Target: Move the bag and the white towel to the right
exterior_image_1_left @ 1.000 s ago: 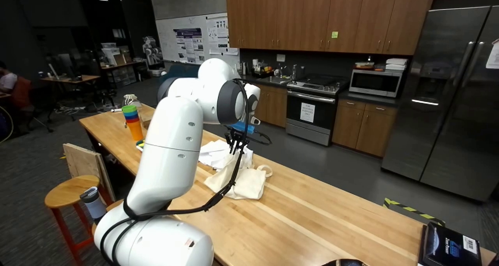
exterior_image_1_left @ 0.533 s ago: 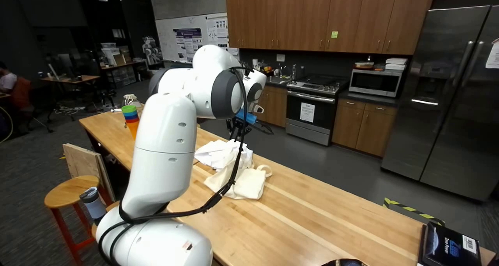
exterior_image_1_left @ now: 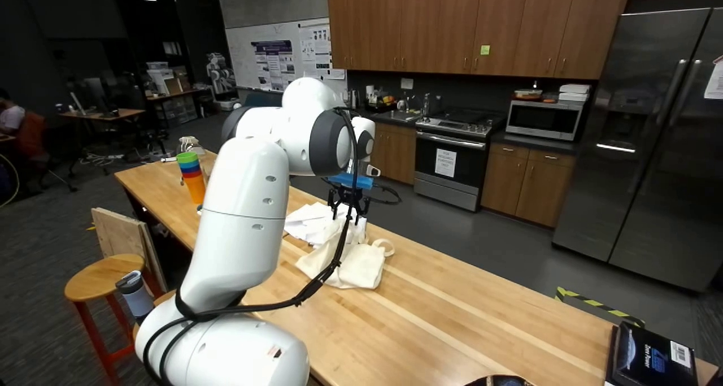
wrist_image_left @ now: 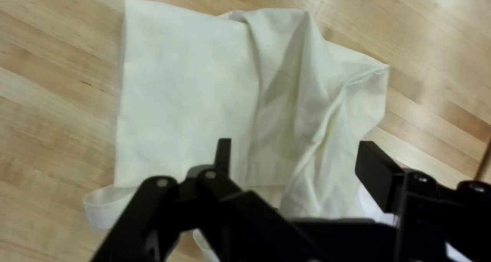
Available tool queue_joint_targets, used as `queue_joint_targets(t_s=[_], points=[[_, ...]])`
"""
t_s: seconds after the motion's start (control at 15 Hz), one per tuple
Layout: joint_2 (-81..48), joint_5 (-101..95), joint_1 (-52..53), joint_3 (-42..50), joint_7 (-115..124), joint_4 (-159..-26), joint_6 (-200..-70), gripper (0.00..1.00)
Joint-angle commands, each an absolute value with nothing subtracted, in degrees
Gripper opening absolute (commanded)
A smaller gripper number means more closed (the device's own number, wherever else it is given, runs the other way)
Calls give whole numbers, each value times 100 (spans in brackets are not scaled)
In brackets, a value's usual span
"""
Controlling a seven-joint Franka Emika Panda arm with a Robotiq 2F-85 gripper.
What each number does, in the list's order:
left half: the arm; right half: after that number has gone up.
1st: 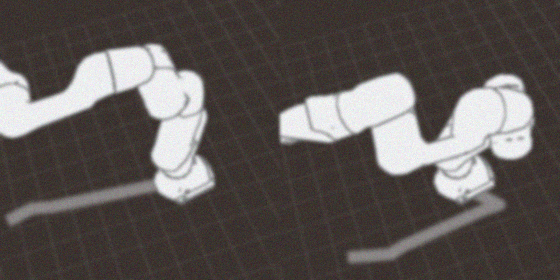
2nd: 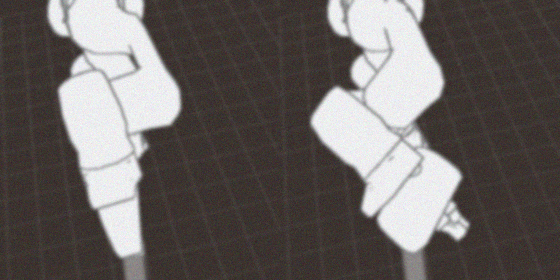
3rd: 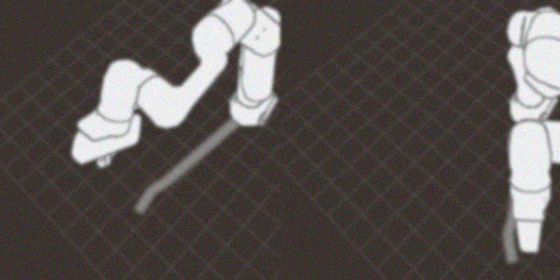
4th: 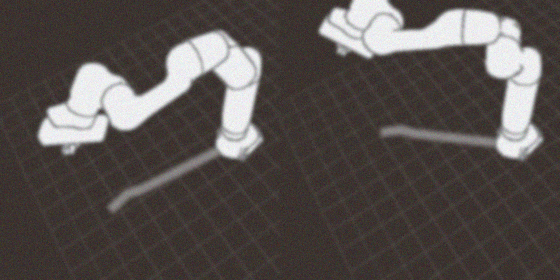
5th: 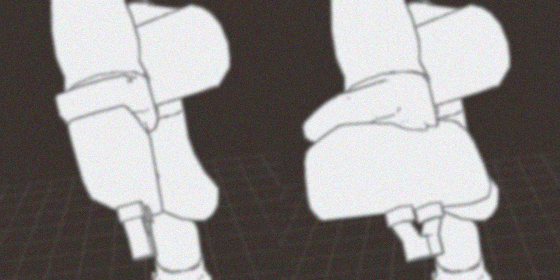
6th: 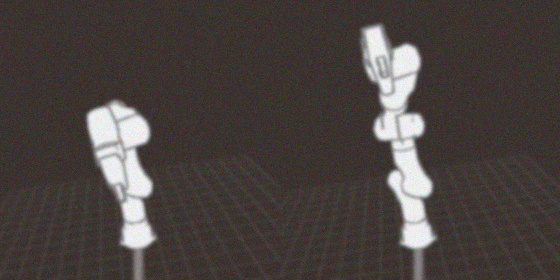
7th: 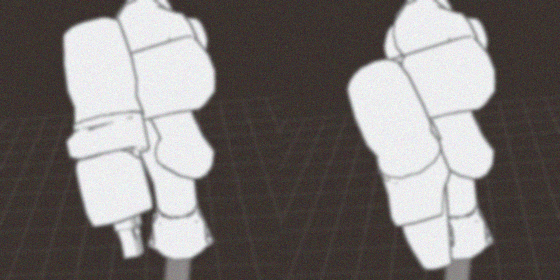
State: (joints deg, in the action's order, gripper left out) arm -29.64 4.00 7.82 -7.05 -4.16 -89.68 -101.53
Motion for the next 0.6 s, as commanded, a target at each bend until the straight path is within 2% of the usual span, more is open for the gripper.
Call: queue_joint_targets(t_s=[0.0, 0.53], points=[[-3541, 151, 825, -639, -477, -8668, -10133, 100], [-4116, 477, 839, -967, -913, -7879, -10048, 100]])
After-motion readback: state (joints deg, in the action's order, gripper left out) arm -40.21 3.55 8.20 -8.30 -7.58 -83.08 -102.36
